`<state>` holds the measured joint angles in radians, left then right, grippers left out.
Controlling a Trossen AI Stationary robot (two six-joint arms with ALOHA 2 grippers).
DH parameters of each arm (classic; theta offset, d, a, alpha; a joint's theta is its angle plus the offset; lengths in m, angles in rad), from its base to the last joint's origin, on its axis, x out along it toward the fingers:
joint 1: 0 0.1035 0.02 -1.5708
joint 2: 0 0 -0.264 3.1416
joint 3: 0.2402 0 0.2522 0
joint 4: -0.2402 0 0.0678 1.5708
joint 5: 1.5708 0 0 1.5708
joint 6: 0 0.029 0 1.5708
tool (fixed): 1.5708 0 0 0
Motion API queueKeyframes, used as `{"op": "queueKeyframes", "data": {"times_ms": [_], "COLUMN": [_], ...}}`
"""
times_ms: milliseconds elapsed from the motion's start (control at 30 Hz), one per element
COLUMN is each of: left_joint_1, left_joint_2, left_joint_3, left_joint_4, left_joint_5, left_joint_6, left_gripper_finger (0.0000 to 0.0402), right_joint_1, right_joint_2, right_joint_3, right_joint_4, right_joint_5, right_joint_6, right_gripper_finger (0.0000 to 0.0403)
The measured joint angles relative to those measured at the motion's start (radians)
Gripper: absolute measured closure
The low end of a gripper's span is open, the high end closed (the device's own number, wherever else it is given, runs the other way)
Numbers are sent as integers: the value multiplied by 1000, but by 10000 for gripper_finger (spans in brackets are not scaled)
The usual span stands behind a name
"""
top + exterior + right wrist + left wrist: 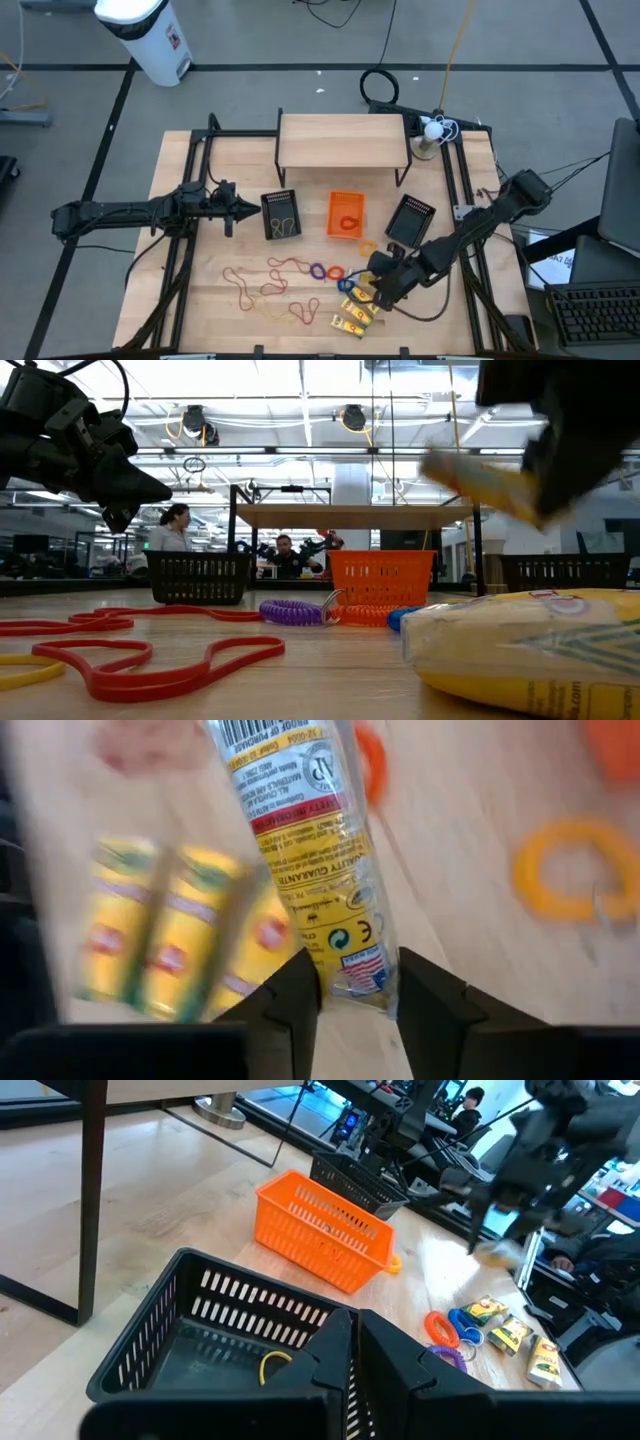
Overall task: Pick & Place Office Desk Supplies
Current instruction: Put the yellow crayon box into the right black bin
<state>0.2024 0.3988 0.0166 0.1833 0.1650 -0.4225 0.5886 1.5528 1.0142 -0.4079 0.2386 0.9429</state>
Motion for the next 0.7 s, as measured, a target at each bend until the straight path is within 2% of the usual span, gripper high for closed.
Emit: {"op": "queueKeyframes", "data": {"times_ms": [133,367,533,700], "left_joint_1": [0,0,0,0], "left_joint_2": [0,0,0,0], "left_joint_3": [0,0,0,0], "left_joint_4": [0,0,0,0], "left_joint_5": [0,0,-13,-43], "left_joint_6": [0,-2,1,-2], "left_gripper_finger": [378,378,378,378], "right_joint_1": [19,69,42,-32], "right_joint_2": [-77,-243,-399,-509], "right_joint_3": [0,-11,-142,-317], "right_joint_4": [90,270,478,619], "right_joint_5": [78,236,242,258], "right_joint_6": [-127,-496,-651,-690], "right_gripper_finger": [300,306,307,309]}}
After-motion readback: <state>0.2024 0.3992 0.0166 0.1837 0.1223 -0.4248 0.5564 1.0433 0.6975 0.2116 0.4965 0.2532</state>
